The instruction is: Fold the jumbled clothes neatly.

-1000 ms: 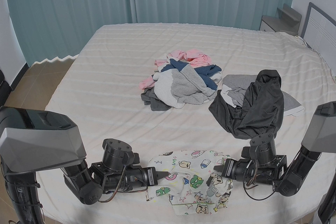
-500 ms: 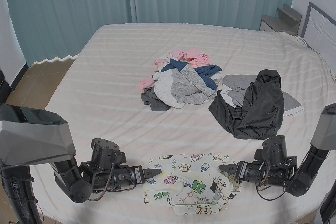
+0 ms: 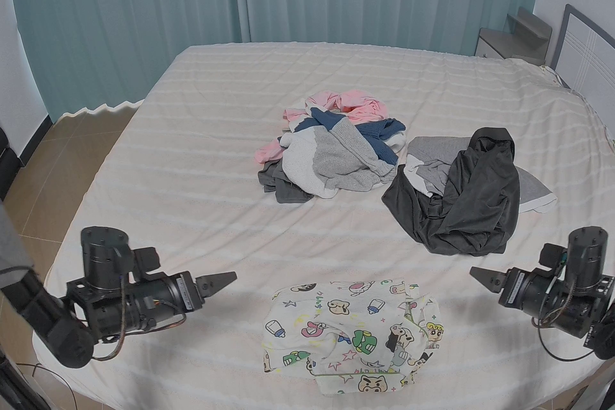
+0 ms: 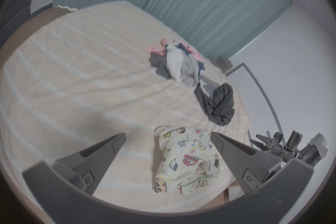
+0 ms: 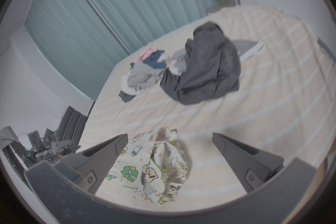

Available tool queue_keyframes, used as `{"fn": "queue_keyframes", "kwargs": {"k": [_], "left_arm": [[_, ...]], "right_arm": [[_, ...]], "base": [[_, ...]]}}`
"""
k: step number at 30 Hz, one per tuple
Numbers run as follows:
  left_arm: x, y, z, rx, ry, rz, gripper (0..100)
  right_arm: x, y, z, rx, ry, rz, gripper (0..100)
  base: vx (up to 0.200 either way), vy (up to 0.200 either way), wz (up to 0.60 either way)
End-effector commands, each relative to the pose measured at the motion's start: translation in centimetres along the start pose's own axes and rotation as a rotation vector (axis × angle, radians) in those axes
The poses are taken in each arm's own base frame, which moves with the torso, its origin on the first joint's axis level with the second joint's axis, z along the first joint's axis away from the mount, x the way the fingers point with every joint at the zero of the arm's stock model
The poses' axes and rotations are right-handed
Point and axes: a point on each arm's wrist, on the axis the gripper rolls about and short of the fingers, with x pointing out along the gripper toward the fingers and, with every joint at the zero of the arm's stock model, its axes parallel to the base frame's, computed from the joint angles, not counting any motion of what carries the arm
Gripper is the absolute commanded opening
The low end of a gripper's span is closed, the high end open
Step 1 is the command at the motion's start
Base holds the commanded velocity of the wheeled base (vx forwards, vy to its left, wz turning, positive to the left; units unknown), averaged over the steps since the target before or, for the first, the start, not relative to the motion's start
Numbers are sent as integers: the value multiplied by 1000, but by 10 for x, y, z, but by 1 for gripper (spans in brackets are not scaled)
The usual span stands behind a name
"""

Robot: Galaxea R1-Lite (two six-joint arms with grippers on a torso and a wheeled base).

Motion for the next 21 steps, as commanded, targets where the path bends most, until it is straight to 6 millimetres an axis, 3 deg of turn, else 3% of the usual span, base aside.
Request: {"fn": "queue_keyframes", "kwargs": {"k": [1, 8, 12, 16, 19, 21], "left_arm": [[-115, -28, -7, 69, -289, -67, 100], [-179, -26, -40, 115, -388, 86, 100], [-202, -17, -47, 99, -476, 190, 100], [-226, -6, -55, 61, -634, 364, 100], [-239, -3, -63, 125, -744, 454, 100], [-247, -3, -69, 190, -792, 485, 100]], "right_arm": [[-103, -17, 10, -85, -311, -64, 100], [-157, -44, -17, -17, -427, -237, 100], [-172, -50, -31, -9, -486, -296, 100], [-191, -55, -57, -137, -565, -290, 100], [-200, -59, -74, -284, -599, -271, 100], [-199, -60, -75, -322, -585, -297, 100]], "base": [[0, 0, 0], [0, 0, 0], [0, 0, 0], [0, 0, 0], [0, 0, 0], [0, 0, 0]]}}
